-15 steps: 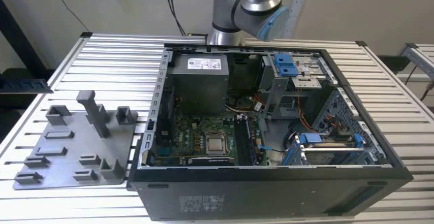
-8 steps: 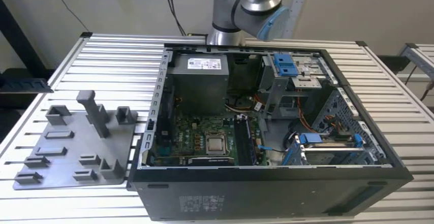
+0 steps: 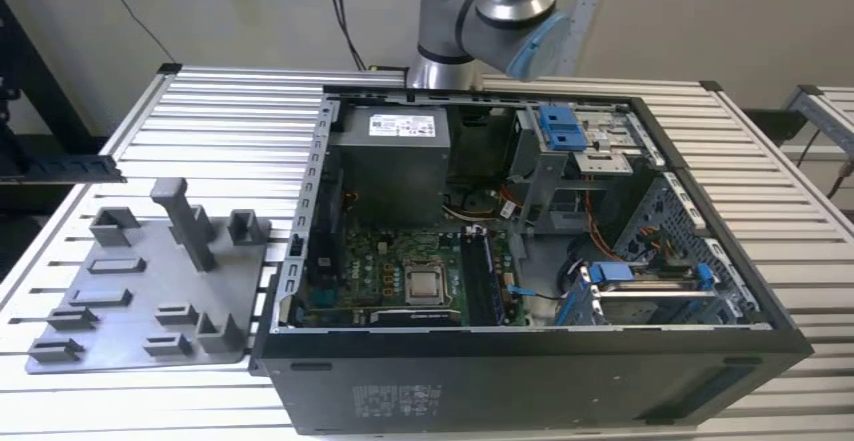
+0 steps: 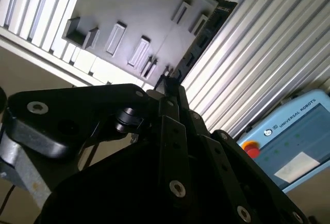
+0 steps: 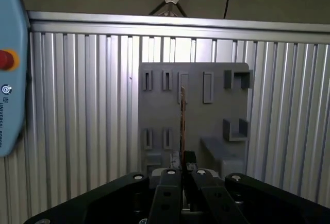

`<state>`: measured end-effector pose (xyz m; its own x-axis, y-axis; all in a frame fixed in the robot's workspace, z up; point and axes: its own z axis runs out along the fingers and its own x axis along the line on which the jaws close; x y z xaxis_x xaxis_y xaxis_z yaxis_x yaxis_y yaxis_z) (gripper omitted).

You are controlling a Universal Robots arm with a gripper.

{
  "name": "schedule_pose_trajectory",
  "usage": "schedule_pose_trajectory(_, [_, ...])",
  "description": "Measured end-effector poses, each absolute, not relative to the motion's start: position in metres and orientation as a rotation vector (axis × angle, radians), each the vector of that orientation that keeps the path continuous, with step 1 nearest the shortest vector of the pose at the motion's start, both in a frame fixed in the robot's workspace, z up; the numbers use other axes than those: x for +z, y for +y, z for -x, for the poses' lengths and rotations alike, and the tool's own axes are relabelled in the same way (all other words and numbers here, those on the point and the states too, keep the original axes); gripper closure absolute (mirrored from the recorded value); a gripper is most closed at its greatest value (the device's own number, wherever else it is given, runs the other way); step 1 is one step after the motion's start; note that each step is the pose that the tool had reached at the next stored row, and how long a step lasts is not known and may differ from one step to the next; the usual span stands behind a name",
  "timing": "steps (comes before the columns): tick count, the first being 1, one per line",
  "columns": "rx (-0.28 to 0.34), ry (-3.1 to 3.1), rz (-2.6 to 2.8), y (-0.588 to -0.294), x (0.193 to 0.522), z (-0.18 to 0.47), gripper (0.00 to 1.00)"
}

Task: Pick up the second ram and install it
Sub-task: 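Pick up the second ram and move it above second insertion slot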

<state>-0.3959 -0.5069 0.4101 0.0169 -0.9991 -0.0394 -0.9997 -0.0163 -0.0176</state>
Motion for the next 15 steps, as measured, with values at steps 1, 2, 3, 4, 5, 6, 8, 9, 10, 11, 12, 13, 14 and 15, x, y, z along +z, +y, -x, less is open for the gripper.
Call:
schedule_pose_trajectory(1, [0.024, 2.175, 2.211, -0.507, 0.410, 0.394, 0.86])
schedule_pose_trajectory(2, [0.024, 2.175, 2.211, -0.507, 0.410, 0.392, 0.86])
schedule_pose_trajectory(3, [0.024, 2.175, 2.211, -0.507, 0.410, 0.390, 0.86])
schedule_pose_trajectory(4, [0.024, 2.175, 2.211, -0.507, 0.410, 0.387, 0.86])
schedule_pose_trajectory(5, [0.024, 2.175, 2.211, -0.507, 0.410, 0.385, 0.86])
schedule_pose_trajectory(6, [0.024, 2.175, 2.211, -0.507, 0.410, 0.383, 0.86])
schedule_pose_trajectory(8, [0.024, 2.175, 2.211, -0.507, 0.410, 0.380, 0.86])
schedule_pose_trajectory(9, [0.024, 2.175, 2.211, -0.507, 0.410, 0.379, 0.86])
schedule_pose_trajectory(10, [0.024, 2.175, 2.211, -0.507, 0.410, 0.379, 0.86])
schedule_pose_trajectory(11, [0.024, 2.175, 2.211, -0.507, 0.410, 0.378, 0.86])
schedule_pose_trajectory(12, [0.024, 2.175, 2.211, -0.507, 0.410, 0.377, 0.86])
schedule_pose_trajectory(13, [0.024, 2.175, 2.211, -0.507, 0.410, 0.376, 0.86])
schedule_pose_trajectory(14, [0.024, 2.175, 2.211, -0.507, 0.410, 0.374, 0.86])
schedule_pose_trajectory(15, [0.024, 2.175, 2.211, -0.507, 0.410, 0.374, 0.86])
